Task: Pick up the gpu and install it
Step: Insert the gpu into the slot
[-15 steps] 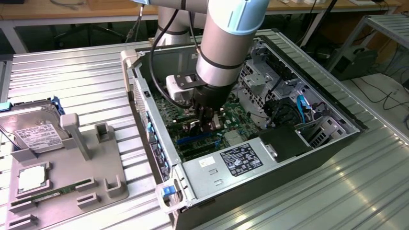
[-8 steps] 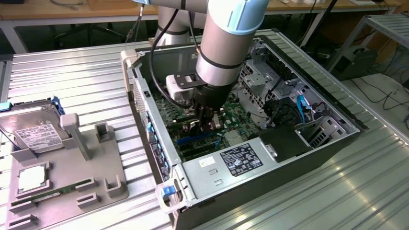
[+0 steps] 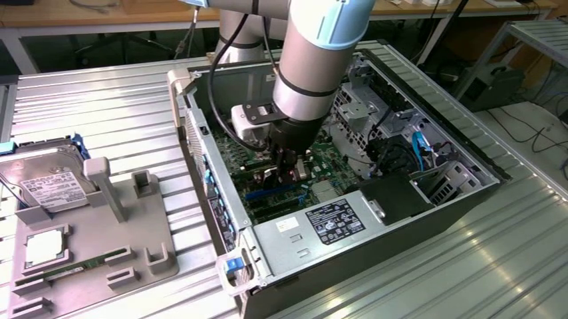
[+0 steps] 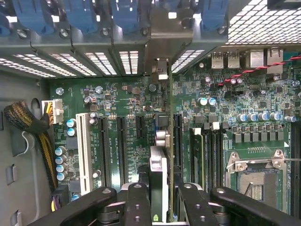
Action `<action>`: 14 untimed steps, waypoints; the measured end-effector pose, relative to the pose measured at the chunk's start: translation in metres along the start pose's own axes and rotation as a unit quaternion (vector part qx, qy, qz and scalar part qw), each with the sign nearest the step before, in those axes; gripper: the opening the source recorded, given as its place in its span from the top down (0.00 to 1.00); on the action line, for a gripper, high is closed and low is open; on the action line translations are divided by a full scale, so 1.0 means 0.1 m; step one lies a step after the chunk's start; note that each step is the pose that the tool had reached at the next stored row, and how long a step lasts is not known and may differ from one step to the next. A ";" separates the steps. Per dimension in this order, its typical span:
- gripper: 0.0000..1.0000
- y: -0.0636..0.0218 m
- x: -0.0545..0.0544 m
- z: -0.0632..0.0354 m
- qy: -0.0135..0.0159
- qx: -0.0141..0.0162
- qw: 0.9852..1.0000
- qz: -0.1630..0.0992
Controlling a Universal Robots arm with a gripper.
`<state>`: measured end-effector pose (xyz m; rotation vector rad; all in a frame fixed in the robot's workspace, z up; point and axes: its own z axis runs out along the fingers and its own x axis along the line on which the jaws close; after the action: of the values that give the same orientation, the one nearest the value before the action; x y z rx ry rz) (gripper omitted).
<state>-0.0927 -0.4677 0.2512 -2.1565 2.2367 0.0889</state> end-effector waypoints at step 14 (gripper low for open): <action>0.72 0.000 0.00 0.000 0.000 -0.001 1.000 -0.016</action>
<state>-0.0926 -0.4678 0.2512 -2.1917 2.2035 0.0897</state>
